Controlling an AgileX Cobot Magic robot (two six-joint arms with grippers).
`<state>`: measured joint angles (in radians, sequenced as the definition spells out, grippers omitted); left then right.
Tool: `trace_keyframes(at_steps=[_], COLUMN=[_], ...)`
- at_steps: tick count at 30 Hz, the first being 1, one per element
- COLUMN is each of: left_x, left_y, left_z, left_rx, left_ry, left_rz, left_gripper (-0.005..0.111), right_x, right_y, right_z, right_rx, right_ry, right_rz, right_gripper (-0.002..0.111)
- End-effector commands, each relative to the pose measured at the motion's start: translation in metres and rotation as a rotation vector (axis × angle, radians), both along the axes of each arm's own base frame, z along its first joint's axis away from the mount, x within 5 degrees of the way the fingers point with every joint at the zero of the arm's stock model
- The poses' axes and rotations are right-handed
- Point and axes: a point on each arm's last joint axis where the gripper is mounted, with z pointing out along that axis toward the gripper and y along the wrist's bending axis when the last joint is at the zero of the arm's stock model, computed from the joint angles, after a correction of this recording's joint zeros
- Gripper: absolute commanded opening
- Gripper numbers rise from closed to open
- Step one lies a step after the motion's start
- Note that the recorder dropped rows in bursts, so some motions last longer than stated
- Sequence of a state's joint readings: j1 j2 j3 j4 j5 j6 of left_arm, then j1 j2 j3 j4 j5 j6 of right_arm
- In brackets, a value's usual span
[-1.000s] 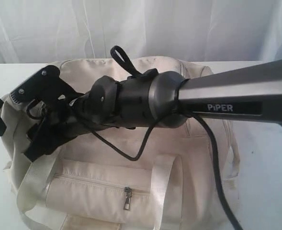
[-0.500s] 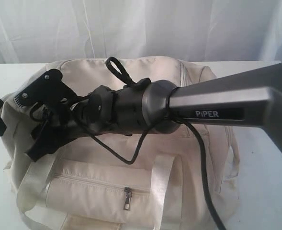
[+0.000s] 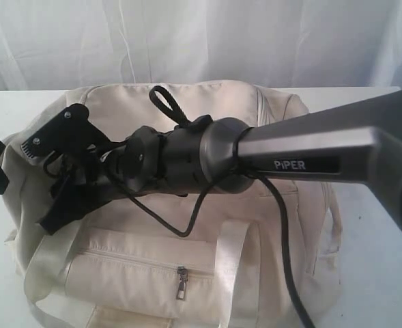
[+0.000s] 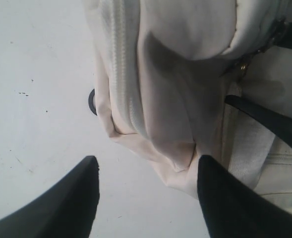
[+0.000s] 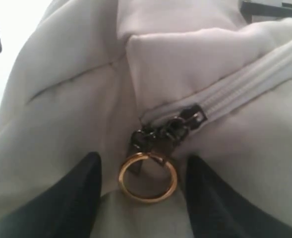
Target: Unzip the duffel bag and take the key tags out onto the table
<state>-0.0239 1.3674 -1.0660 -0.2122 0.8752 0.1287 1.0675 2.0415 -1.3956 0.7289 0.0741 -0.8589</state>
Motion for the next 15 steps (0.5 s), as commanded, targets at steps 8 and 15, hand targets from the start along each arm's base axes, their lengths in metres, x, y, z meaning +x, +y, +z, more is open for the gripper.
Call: trace_keyframes(at_steps=[8, 15], left_x=[-0.0035, -0.0031], left_y=[-0.0006, -0.0005], left_z=[0.0003, 0.0004], left_rx=[-0.010, -0.010], left_ry=[0.012, 0.007], left_rz=[-0.001, 0.000], left_gripper=[0.062, 0.062], right_x=[0.0000, -0.0012], right_y=[0.0009, 0.0007], right_z=[-0.0101, -0.0101], right_rx=[-0.020, -0.025], right_ry=[0.024, 0.035], right_rz=[0.000, 0.007], right_gripper=[0.029, 0.024])
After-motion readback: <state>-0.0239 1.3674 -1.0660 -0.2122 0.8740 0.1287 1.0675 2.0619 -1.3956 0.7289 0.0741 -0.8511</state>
